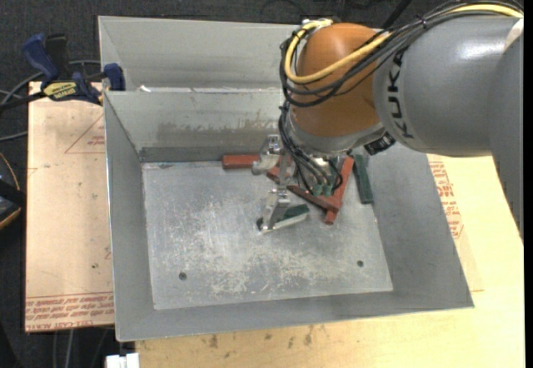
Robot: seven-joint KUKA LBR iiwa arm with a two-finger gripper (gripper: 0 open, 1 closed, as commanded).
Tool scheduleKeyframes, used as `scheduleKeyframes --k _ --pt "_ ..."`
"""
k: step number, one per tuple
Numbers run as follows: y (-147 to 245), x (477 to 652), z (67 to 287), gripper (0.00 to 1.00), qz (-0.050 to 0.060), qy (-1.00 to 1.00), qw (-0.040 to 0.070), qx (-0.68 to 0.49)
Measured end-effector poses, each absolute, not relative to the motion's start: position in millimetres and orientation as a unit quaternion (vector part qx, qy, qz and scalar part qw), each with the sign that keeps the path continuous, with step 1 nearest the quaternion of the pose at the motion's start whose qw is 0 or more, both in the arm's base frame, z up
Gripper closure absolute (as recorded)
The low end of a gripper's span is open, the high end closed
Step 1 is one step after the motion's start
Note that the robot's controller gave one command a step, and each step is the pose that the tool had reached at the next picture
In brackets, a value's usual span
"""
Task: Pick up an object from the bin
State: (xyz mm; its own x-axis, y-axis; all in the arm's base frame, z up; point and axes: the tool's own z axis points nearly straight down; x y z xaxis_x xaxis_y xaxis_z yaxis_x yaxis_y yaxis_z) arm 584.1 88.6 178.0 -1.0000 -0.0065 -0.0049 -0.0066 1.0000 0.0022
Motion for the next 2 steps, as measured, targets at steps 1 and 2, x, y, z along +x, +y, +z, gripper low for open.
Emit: scheduleKeyframes --k 1,2 --pt "54 638.2 160 0.0 0.001 0.999 0.001 -0.034" --pt "19 587.7 132 0.0 0.0 0.997 0.001 -0.078"
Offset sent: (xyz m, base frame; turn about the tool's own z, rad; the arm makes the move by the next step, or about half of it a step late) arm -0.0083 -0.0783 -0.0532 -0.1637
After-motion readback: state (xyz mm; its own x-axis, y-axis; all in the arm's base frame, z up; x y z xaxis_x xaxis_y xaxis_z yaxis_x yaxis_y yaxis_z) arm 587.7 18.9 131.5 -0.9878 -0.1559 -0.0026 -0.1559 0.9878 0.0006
